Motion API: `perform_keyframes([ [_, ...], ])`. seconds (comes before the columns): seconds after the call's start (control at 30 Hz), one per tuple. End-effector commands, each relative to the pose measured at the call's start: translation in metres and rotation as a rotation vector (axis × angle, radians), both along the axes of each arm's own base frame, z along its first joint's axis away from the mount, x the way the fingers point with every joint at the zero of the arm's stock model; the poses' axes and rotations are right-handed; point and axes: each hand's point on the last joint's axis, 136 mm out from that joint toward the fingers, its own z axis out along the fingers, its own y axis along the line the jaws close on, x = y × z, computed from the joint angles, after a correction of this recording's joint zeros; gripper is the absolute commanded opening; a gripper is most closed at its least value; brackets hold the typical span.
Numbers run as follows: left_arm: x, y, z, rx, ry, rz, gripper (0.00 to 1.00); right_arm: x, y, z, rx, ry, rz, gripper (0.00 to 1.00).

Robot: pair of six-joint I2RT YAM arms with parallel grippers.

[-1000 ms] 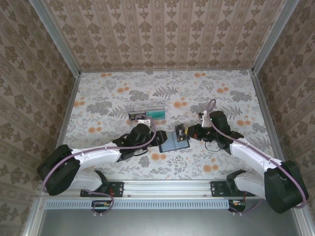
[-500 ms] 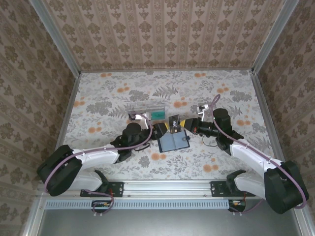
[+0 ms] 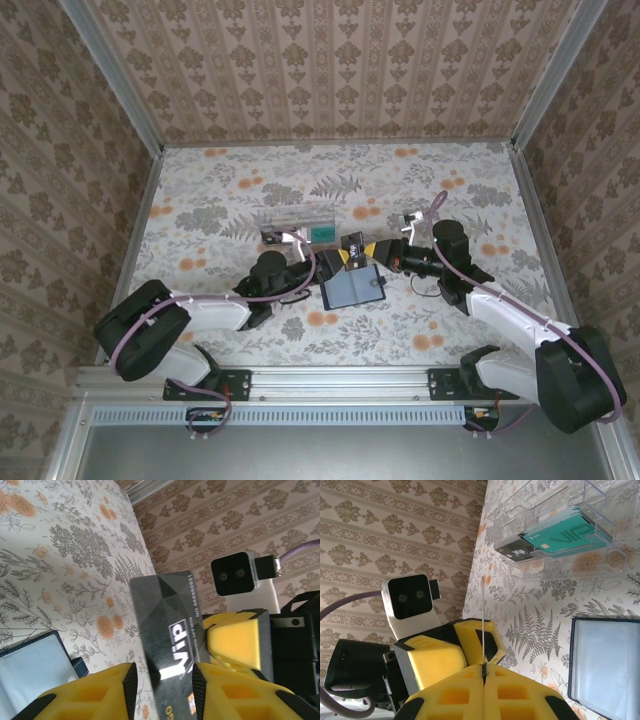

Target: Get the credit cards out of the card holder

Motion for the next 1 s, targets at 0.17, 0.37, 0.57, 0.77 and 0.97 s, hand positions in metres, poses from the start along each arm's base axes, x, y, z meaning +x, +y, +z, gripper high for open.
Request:
perform_keyframes([
  [0.17,-0.005,-0.006,0.015,-0.076,-0.024,-0.052,0.31,-0.004,0.004,-0.003,0.011,0.002,0.034,0.0],
  [0.37,-0.006,-0.004,0.013,-0.077,-0.02,-0.052,0.22,-0.004,0.003,-0.005,0.002,0.002,0.032,0.0],
  [0.57,-0.006,-0.003,0.014,-0.071,-0.026,-0.049,0.0,-0.005,0.001,-0.012,-0.032,0.005,0.023,0.1],
  [0.77,-0.006,0.005,0.004,-0.002,-0.024,-0.039,0.0,-0.008,-0.013,-0.015,-0.129,-0.015,-0.025,0.78],
  [0.97,-0.004,0.041,-0.014,0.342,-0.053,0.007,0.0,-0.013,-0.029,-0.012,-0.226,-0.082,-0.084,1.0],
])
